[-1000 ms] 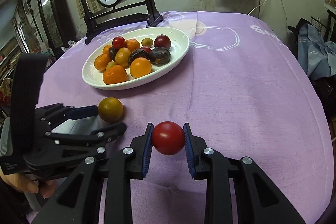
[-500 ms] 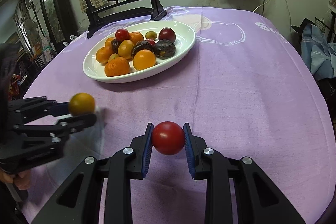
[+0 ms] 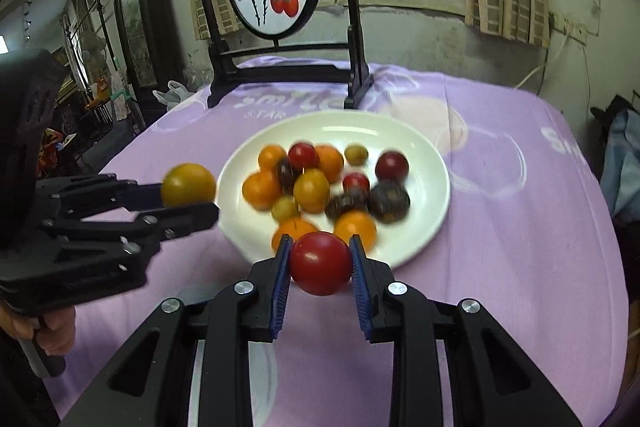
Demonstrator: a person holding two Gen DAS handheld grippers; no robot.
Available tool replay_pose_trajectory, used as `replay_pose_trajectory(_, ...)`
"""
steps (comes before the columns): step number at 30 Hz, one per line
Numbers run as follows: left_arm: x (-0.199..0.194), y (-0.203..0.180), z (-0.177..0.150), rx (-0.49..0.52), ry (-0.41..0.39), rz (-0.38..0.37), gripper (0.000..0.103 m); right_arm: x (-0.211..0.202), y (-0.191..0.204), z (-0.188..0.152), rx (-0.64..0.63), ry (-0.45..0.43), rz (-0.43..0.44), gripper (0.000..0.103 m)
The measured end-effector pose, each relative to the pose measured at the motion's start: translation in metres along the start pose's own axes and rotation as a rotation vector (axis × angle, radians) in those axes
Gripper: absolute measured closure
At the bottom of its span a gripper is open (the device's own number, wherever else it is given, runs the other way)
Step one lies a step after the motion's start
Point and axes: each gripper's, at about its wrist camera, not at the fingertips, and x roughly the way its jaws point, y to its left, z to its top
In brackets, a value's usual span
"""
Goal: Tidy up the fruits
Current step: 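Carry both fruits onto the plate and open both grippers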
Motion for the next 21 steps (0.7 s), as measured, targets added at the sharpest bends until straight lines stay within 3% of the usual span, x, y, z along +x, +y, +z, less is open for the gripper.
replay_pose_trajectory(6,0.041,0.013,0.026,-0.014,0.023,0.049,0.065,0.046,-0.011,0.032,0.04,0.004,-0.02,0.074)
replay_pose_trajectory(15,0.088,0.025,0.037,-0.066,0.082,0.063,0.064,0.097,-0.028,0.043,0.122,0.058,-0.016,0.069)
replay_pose_trajectory(16,0.088,0.026,0.037,-0.072,0.082,0.067,0.062,0.098,-0.031,0.042,0.138,0.062,-0.006,0.067)
replay_pose_trajectory(18,0.08,0.025,0.036,-0.07,0.06,0.099,0.044,0.094,-0.033,0.041,0.14,0.055,-0.015,0.065)
replay_pose_trajectory(21,0.065,0.018,0.036,-0.038,0.018,0.125,0.037,0.082,-0.035,0.037,0.136,0.032,-0.033,0.056)
